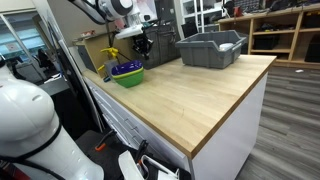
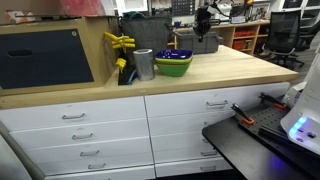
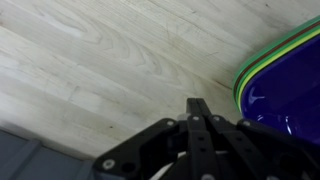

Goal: Move the blue bowl forward, then put it in the yellow bowl, then move the bowls to the left

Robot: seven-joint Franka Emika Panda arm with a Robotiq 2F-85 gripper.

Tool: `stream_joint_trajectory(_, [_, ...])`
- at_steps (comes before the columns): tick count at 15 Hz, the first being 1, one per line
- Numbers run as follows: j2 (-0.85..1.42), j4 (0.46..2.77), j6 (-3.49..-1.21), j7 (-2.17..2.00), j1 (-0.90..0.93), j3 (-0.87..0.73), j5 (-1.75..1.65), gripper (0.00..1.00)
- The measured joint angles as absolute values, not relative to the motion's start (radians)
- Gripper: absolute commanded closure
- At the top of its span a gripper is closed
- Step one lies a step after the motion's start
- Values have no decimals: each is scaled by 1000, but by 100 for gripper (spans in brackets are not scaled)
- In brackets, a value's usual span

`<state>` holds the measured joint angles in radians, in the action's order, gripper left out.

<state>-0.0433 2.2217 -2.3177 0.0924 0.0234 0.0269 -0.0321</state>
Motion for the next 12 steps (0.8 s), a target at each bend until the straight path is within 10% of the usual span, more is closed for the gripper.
stream_joint_trajectory(9, [-30, 2033, -2089, -116, 23, 32, -32, 1])
stream_joint_trajectory(12, [-19, 1967, -2001, -160, 23, 32, -32, 0])
